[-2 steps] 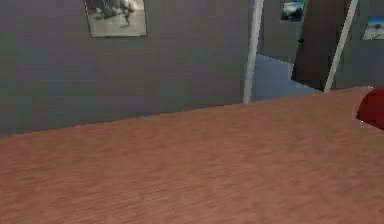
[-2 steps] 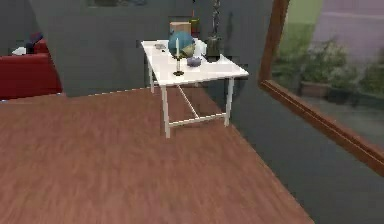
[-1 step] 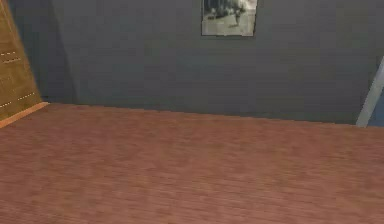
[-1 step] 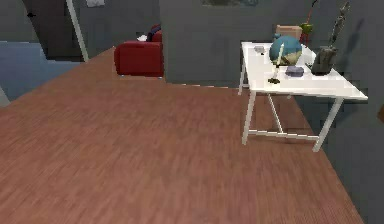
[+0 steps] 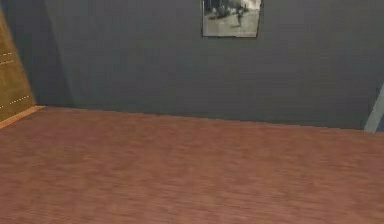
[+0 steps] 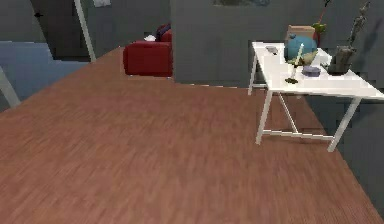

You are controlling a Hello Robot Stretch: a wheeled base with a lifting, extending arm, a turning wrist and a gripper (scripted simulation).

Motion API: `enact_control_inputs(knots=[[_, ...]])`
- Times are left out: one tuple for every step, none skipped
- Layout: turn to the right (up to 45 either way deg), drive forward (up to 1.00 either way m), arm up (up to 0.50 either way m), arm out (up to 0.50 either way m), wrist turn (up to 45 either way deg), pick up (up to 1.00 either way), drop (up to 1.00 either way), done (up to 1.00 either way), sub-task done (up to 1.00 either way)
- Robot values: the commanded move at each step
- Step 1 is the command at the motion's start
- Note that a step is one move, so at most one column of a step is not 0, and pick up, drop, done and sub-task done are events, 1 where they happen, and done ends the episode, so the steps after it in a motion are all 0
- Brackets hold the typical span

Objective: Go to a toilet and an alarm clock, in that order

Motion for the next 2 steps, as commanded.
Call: enact_control_inputs(knots=[[-45.0,0.0,0.0,0.0,0.0,0.0,0.0,0.0,0.0],[-12.0,0.0,0.0,0.0,0.0,0.0,0.0,0.0,0.0]])
